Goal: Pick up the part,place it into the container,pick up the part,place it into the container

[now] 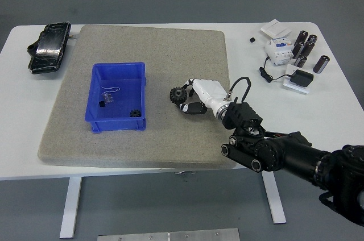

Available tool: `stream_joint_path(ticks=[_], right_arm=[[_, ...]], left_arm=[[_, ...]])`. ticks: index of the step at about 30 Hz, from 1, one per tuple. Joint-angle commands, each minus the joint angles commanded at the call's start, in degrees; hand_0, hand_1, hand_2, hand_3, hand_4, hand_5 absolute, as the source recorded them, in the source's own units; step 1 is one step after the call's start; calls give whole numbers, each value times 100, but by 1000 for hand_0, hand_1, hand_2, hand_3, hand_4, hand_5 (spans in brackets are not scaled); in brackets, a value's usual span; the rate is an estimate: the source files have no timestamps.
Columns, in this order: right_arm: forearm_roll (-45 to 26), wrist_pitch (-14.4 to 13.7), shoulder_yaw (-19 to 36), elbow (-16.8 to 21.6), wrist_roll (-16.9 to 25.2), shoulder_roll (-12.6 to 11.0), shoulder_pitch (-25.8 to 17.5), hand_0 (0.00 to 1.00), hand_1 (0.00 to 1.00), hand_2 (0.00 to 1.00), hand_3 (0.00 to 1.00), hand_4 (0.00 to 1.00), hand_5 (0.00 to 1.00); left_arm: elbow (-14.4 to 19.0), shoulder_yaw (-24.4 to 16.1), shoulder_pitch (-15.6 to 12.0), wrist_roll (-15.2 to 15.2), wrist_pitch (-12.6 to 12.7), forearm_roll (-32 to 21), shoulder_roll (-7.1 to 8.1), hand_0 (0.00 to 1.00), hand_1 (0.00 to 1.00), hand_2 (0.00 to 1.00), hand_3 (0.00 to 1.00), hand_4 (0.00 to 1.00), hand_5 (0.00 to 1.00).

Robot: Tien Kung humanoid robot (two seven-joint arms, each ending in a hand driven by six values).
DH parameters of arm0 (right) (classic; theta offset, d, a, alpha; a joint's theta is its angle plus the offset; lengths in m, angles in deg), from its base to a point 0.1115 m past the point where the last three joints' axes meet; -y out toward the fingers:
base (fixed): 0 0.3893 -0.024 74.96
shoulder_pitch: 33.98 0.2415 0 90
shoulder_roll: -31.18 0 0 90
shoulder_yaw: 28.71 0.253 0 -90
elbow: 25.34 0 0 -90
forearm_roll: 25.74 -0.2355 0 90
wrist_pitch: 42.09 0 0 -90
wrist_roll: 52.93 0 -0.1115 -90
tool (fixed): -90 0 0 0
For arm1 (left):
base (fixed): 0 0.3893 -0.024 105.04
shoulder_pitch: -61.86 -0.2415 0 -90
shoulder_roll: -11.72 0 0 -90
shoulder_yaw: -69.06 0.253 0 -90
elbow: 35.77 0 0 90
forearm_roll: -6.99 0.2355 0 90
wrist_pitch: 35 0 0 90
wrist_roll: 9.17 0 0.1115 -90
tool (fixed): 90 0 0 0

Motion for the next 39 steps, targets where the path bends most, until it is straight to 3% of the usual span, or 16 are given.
stream_joint_path(ticks=[5,6,22,30,39], right_arm=[[1,-48,21,13,8,0,-4,692,582,425,608,731,447],[5,-51,23,18,7,0,-6,689,575,355,383,737,444],[146,-137,117,166,-26,0,-18,685,579,357,355,746,444],[415,-169,494,273,-36,0,-3,685,573,350,329,755,452],[920,-186,908,937,-142,0,-5,684,569,349,327,767,459]], left_arm=[[0,5,-5,-2,0,-5,-1,663,619,587,589,686,559],[0,6,-5,-1,0,-6,-1,663,619,587,588,686,560],[0,6,-13,-1,1,-11,-4,663,619,587,589,686,561],[0,-1,-28,1,4,-17,-14,663,619,587,588,685,562],[0,-14,-44,-3,6,-12,-23,663,619,587,589,685,562]])
